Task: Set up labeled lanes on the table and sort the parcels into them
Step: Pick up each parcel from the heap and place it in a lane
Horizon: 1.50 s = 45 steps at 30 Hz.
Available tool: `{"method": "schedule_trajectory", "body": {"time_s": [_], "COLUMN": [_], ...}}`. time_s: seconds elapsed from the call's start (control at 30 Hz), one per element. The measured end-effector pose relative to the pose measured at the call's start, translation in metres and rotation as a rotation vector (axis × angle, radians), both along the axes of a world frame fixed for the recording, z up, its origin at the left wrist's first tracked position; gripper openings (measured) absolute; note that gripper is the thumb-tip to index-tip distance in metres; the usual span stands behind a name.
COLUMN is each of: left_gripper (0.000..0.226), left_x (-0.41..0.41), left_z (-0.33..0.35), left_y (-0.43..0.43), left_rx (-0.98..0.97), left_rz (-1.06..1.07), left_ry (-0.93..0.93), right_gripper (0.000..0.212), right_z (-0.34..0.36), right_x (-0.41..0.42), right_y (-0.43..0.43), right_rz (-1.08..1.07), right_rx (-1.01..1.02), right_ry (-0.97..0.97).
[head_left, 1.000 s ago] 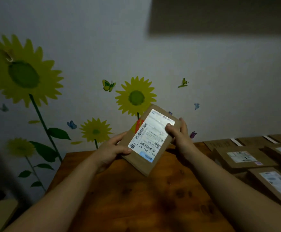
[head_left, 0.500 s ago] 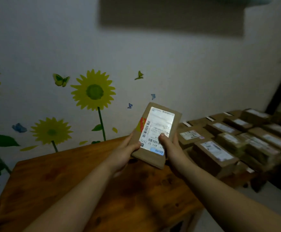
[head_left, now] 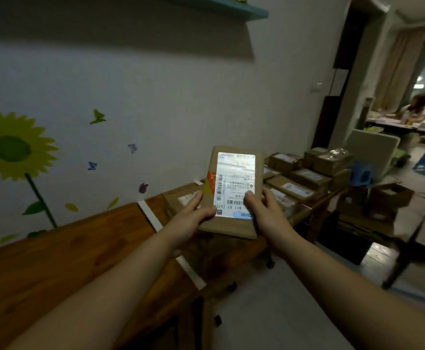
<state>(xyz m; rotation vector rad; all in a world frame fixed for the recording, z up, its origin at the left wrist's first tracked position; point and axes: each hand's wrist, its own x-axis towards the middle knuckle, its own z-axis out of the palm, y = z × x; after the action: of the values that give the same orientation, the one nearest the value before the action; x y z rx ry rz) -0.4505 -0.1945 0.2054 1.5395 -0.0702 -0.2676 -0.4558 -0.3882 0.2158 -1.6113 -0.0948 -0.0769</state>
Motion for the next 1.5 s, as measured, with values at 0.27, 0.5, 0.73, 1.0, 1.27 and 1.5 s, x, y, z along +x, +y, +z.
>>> {"method": "schedule_trajectory", "body": {"time_s": [0.27, 0.5, 0.73, 1.0, 1.27, 1.5], "left_gripper": [0.063, 0.065, 0.062, 0.059, 0.043, 0.055], "left_x": [0.027, 0.088, 0.174, 0.274, 0.353, 0.410], "left_z": [0.007, -0.013, -0.036, -0.040, -0.052, -0.061], "left_y": [-0.130, -0.213, -0.309, -0.395, -0.466, -0.505], "left_rx": [0.016, 0.146, 0.107, 0.106, 0.172, 0.182], "left_rz": [-0.055, -0.172, -0.236, -0.288, -0.202, 0.054], "left_ry": [-0.046, 0.036, 0.058, 0.090, 0.126, 0.147], "right_gripper": [0.044, 0.036, 0.033, 0.089, 0.093, 0.094], "right_z": [-0.004, -0.035, -0.049, -0.049, -0.076, -0.078], "right_x": [0.004, 0.043, 0.125, 0.201, 0.309, 0.405], "right_y": [-0.124, -0.207, -0.287, -0.375, -0.462, -0.509], "right_rz": [0.045, -0.115, -0.305, -0.226, -0.048, 0.162], "right_rx": [-0.034, -0.012, -0.132, -0.511, -0.764, -0.783], "right_ry": [-0.009, 0.078, 0.082, -0.007, -0.023, -0.025]}}
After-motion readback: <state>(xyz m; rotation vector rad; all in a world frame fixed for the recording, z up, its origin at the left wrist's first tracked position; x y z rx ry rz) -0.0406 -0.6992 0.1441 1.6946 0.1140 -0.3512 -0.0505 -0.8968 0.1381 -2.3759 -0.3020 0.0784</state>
